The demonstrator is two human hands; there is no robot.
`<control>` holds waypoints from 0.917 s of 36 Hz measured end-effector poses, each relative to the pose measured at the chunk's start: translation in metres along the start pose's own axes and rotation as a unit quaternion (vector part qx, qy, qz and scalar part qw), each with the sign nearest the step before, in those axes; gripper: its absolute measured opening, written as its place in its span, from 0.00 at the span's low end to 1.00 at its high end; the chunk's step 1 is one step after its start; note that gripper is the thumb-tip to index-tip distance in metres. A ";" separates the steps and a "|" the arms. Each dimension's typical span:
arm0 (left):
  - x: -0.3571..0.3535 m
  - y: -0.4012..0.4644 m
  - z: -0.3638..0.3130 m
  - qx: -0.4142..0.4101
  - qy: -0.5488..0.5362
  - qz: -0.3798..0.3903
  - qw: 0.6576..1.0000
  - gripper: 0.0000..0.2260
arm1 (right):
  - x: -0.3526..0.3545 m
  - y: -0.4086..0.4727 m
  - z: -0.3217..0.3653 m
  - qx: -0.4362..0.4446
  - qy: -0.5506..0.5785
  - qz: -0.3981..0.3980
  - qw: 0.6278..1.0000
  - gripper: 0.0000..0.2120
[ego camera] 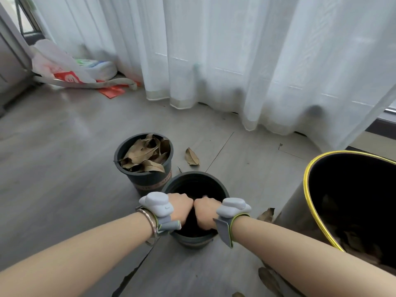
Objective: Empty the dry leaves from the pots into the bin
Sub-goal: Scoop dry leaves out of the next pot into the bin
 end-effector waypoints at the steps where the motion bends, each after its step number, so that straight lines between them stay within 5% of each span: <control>1: 0.000 0.001 0.000 -0.006 -0.002 -0.006 1.000 0.16 | 0.000 0.000 0.000 -0.002 0.009 0.000 1.000 0.14; 11: 0.011 -0.014 0.023 -0.093 -0.072 -0.104 0.988 0.13 | 0.014 -0.003 -0.003 -0.003 0.079 -0.082 0.993 0.12; 22: 0.029 -0.034 0.065 -0.064 -0.194 -0.155 0.967 0.20 | 0.049 -0.020 -0.008 0.036 0.196 -0.123 0.972 0.10; 33: 0.050 -0.063 0.089 -0.071 -0.344 -0.202 0.914 0.11 | 0.076 -0.053 -0.015 0.091 0.268 -0.158 0.946 0.10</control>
Point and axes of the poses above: each hand's wrist, its own y-axis towards the middle knuckle, its own x-axis out of the back of the hand, z = x × y, the point moved 5 cm from there along y, towards the middle knuckle, and after that the axes turned 15 degrees about y, right-handed, at the moved point
